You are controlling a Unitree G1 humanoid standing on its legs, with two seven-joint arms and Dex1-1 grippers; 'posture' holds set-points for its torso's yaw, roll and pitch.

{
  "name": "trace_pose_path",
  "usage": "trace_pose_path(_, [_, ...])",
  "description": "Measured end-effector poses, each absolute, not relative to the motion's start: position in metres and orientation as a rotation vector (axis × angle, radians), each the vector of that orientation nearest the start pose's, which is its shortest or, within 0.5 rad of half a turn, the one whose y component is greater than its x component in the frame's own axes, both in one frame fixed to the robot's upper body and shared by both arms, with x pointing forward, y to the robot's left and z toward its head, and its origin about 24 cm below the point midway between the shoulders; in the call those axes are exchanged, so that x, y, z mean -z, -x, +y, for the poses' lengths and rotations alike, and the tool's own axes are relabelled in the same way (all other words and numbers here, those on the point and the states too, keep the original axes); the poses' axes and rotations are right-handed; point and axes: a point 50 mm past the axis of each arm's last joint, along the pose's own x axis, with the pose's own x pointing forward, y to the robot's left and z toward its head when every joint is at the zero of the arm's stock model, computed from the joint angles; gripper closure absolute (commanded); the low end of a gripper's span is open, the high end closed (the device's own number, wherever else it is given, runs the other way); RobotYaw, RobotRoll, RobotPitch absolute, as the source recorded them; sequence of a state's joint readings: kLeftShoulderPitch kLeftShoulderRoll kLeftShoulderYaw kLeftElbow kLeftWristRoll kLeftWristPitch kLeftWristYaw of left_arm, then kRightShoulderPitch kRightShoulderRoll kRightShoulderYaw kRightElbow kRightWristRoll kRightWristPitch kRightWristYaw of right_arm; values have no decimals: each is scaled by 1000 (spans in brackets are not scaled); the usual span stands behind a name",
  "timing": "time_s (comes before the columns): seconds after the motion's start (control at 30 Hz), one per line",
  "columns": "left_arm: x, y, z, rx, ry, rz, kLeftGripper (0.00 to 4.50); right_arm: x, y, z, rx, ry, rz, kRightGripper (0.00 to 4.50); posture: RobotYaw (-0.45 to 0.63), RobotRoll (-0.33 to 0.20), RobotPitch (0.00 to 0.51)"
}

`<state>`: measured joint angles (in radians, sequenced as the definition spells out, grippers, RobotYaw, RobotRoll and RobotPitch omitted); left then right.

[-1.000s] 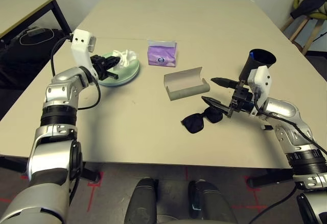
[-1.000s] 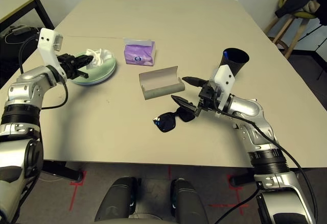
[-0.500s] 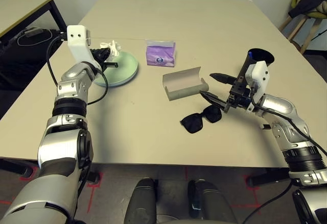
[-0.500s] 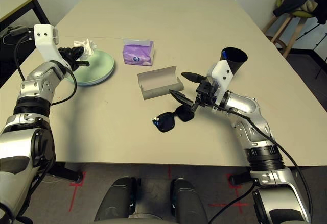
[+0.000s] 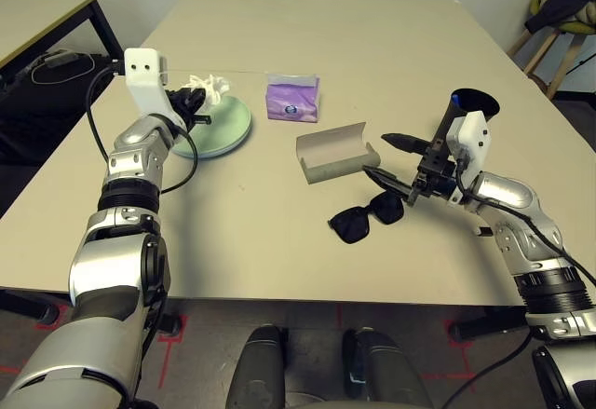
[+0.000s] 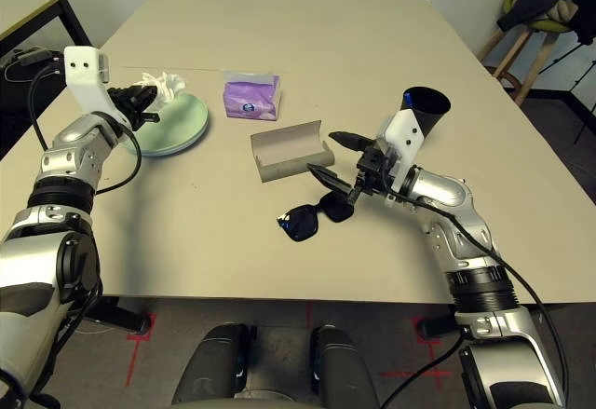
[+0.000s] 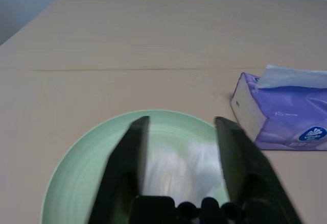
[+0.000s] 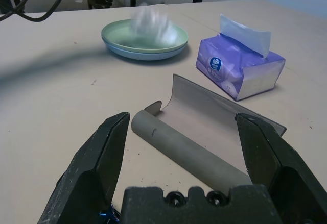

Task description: Organize and tidy the items on the table.

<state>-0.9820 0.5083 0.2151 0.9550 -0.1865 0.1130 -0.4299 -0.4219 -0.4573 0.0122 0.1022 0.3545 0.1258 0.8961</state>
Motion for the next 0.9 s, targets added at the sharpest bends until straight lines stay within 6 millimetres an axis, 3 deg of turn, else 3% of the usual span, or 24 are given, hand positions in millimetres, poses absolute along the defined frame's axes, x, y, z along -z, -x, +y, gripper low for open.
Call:
trace_pose_path(0.1, [-182, -396, 260, 147, -32, -6, 23, -139, -305, -171, -953, 182, -128, 0, 164, 0, 63])
trace_pose_path(0.37, [-183, -395, 257, 204, -25, -10, 23, -139, -305, -170, -955, 179, -129, 0, 166, 0, 63])
trace_pose_path(0.57, [-193, -389, 242, 401, -5, -45, 23, -138, -306, -167, -958, 165, -135, 0, 173, 0, 70])
trace_pose_path(0.77, [-169, -368, 226, 714, -56, 12, 23, -138, -306, -167, -959, 165, -134, 0, 177, 0, 78])
trace_pose_path(0.9, [-163, -358, 223, 846, -113, 32, 23, -136, -307, -170, -952, 172, -120, 0, 184, 0, 90])
